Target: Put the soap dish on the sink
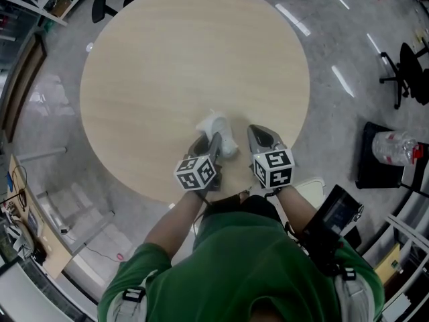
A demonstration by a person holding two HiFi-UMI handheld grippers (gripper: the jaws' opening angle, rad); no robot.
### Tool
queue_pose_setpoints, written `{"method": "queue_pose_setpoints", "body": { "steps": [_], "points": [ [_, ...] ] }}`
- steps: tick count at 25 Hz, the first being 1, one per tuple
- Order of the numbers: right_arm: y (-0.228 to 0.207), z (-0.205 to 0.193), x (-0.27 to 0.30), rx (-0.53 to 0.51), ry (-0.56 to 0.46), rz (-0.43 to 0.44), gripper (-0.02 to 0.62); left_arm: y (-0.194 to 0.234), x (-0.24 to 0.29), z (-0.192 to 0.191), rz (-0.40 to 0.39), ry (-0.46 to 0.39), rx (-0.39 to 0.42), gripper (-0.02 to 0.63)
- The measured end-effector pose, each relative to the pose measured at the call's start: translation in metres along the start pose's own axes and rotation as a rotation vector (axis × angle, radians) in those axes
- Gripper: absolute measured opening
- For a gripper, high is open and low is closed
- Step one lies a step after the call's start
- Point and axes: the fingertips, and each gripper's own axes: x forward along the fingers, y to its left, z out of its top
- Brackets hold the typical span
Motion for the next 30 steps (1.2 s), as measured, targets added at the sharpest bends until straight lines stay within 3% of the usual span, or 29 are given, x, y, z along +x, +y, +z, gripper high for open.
{"method": "queue_pose_setpoints", "body": {
  "steps": [15,30],
  "points": [
    [0.004,0.009,0.007,-0.019,0.01,-0.001,0.002,0.024,0.001,-0.006,0.07,0.109,0.033,0.176],
    [0.026,0.01,0.013,-0.053,0.017,0.006,0.002,0.029,-0.01,-0.007,0.01,0.114,0.093,0.186]
  ]
}}
